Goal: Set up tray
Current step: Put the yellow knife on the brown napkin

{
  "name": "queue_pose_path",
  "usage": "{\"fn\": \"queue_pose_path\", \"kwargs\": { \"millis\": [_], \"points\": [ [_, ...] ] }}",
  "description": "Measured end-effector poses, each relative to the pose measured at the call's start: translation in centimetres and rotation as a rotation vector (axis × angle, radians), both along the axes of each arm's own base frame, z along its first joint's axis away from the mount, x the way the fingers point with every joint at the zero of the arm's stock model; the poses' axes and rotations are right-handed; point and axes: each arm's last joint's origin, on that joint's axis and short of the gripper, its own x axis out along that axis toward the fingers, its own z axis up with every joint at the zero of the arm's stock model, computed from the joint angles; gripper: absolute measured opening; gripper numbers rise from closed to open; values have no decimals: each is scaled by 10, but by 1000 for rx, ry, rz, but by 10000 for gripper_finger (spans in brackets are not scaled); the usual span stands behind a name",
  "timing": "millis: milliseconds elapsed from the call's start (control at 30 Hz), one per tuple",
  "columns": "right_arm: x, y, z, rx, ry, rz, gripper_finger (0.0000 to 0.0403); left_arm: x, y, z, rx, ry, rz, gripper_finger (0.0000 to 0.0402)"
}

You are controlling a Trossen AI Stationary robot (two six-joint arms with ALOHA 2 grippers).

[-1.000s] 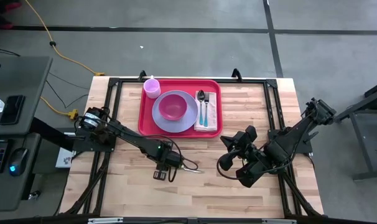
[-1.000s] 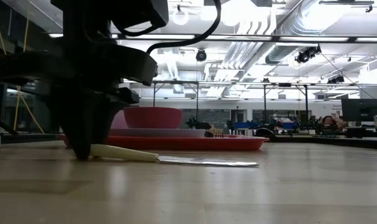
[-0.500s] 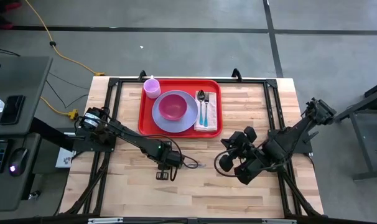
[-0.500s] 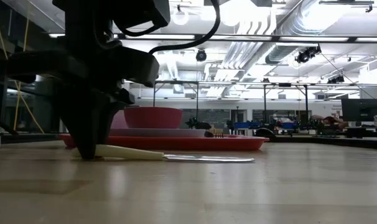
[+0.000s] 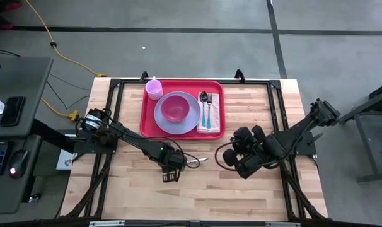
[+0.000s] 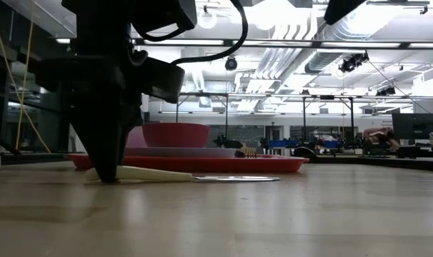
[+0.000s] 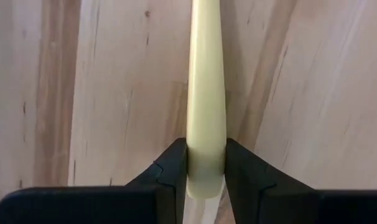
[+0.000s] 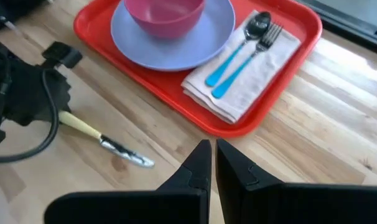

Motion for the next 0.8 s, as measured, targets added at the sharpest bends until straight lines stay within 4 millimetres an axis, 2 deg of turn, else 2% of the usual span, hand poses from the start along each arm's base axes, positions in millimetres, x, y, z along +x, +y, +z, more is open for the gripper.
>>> {"fn": "queue_pose_path", "kwargs": {
  "millis": [167, 333, 600, 800],
  "points": [
    [-3, 4, -1, 25, 14, 10, 0, 3, -1, 0, -26, -25, 74, 114],
    [-5, 7, -1, 25, 23, 22, 0, 8, -5, 5, -45, -51, 75, 117],
    [-9, 6, -2, 24, 44, 5, 0, 22, -13, 26, -77, -135, 63, 116],
    [-20, 4, -4, 44, 131, -47, 0, 29, -15, 38, -78, -169, 67, 117]
  ]
}}
